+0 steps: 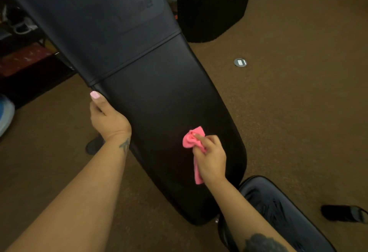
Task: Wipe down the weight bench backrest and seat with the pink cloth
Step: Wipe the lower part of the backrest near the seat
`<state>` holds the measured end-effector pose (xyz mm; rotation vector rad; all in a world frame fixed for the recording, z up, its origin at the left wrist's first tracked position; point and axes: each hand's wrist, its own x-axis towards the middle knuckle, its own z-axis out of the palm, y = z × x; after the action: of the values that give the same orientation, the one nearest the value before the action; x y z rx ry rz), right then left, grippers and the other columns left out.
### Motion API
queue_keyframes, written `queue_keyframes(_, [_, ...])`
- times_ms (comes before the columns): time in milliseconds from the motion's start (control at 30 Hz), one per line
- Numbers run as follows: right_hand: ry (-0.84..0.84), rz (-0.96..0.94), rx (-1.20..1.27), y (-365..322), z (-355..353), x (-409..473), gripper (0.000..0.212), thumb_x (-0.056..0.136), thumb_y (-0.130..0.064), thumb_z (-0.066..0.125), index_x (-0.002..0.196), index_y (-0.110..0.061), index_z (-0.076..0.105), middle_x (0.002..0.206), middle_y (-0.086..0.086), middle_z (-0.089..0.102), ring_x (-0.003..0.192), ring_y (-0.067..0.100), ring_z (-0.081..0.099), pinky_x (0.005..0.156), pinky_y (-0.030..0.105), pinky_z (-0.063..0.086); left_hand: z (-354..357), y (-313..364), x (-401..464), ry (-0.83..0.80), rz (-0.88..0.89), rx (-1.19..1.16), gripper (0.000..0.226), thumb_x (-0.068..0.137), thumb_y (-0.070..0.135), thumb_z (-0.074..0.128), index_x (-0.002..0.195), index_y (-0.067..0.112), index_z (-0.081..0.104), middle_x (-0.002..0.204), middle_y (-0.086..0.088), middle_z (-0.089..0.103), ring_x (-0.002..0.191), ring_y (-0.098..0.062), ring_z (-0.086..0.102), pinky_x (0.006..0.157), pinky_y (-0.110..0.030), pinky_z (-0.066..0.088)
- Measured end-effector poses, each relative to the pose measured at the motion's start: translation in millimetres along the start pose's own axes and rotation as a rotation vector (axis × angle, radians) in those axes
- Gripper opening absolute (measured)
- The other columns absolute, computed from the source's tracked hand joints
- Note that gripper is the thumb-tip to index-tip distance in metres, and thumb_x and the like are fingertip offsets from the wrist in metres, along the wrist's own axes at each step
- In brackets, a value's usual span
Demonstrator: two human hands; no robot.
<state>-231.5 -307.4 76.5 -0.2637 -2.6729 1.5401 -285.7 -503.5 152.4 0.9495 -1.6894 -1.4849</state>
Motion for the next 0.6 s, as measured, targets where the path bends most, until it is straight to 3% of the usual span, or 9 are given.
queue_keyframes(67, [0.05,0.022,0.05,-11,6,8,0.031,0.083,-0.017,0.063,0.114,-0.024,0.065,0.098,-0.013,0.05,0.088,0.003,0.053,0.083,0.028,0.049,0,0,0,-0.005,-0.008,-0.007,0.035,0.104,0.041,0.029,0.08,0.032,0.051,0.078,0.018,0.051,0.07,0.011,0.049,0.069,-0.003,0.035])
queue_keyframes(200, [-0.017,-0.147,0.072,-21,19,-7,0.034,0.081,-0.014,0.064,0.113,-0.027,0.065,0.098,-0.013,0.051,0.09,0.004,0.053,0.08,0.024,0.048,-1,-1,2,-0.018,-0.004,-0.03,0.042,0.105,0.04,0.029,0.106,0.013,0.06,0.084,0.021,0.053,0.076,0.011,0.049,0.069,0.001,0.035])
queue_keyframes(300, [-0.073,-0.289,-0.038,-1,11,-15,0.035,0.078,-0.013,0.067,0.109,-0.03,0.067,0.1,-0.011,0.053,0.091,0.005,0.053,0.079,0.029,0.05,0,2,0,-0.029,-0.011,-0.035,0.033,0.105,0.041,0.028,0.104,0.021,0.055,0.084,0.022,0.051,0.075,0.012,0.048,0.07,0.001,0.037])
queue_keyframes(500, [0.062,-0.339,0.006,-17,19,11,0.033,0.076,-0.013,0.066,0.104,-0.03,0.068,0.095,-0.008,0.054,0.085,0.009,0.055,0.076,0.039,0.051,-2,2,0,-0.076,-0.035,-0.042,0.033,0.103,0.049,0.027,0.091,0.03,0.052,0.084,0.021,0.052,0.076,0.009,0.049,0.06,0.002,0.035])
queue_keyframes(600, [-0.02,-0.597,-0.081,-30,31,-4,0.034,0.072,-0.02,0.063,0.105,-0.027,0.068,0.093,-0.002,0.058,0.081,0.015,0.057,0.069,0.038,0.052,-2,-1,2,-0.092,-0.024,-0.06,0.043,0.101,0.054,0.025,0.107,0.025,0.056,0.094,0.02,0.053,0.09,-0.002,0.05,0.071,-0.01,0.036])
